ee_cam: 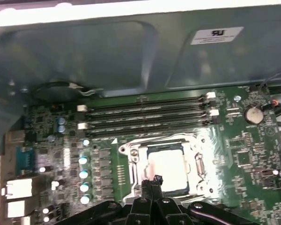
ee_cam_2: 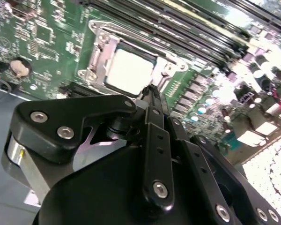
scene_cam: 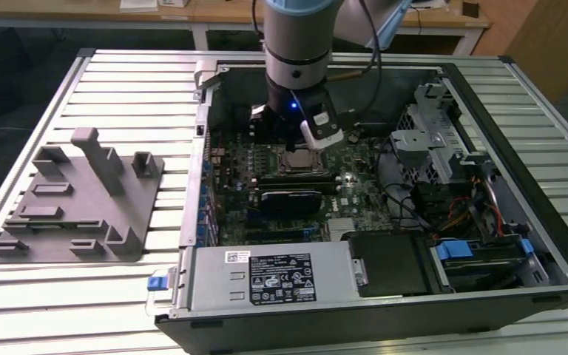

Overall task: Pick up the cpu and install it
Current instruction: 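Install the second cpu locking lever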

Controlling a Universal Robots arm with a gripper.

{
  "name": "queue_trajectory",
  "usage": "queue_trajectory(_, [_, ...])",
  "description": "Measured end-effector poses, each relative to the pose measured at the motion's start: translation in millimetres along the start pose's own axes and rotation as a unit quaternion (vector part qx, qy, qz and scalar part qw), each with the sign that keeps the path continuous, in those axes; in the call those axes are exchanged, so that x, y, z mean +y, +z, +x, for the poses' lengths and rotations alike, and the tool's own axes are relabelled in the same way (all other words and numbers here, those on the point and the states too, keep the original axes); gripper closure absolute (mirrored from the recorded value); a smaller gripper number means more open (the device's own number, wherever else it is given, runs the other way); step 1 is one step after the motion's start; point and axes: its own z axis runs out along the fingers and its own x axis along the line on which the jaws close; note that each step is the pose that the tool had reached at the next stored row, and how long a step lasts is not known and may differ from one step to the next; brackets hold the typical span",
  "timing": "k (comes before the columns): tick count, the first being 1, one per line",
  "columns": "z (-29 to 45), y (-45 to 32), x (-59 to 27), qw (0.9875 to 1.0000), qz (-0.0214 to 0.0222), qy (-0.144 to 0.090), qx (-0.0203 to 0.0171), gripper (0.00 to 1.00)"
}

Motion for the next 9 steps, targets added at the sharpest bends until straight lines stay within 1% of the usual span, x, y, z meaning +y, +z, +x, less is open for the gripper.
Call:
queue_trajectory(2, [-5.2,0.4,1.7,1.0000,0.0040,0.000,-0.0004,0.89])
queue_trajectory(4, [-11.0,0.9,3.0,1.0000,0.0090,0.000,-0.0010,0.89])
queue_trajectory(7, [-18.8,1.3,4.6,0.9998,0.0189,-0.001,-0.0021,0.89])
queue_trajectory(8, [-20.4,1.5,5.3,0.9998,0.0221,-0.001,-0.0025,0.89])
queue_trajectory(9, [-20.7,1.6,5.9,0.9997,0.0237,-0.001,-0.0027,0.89])
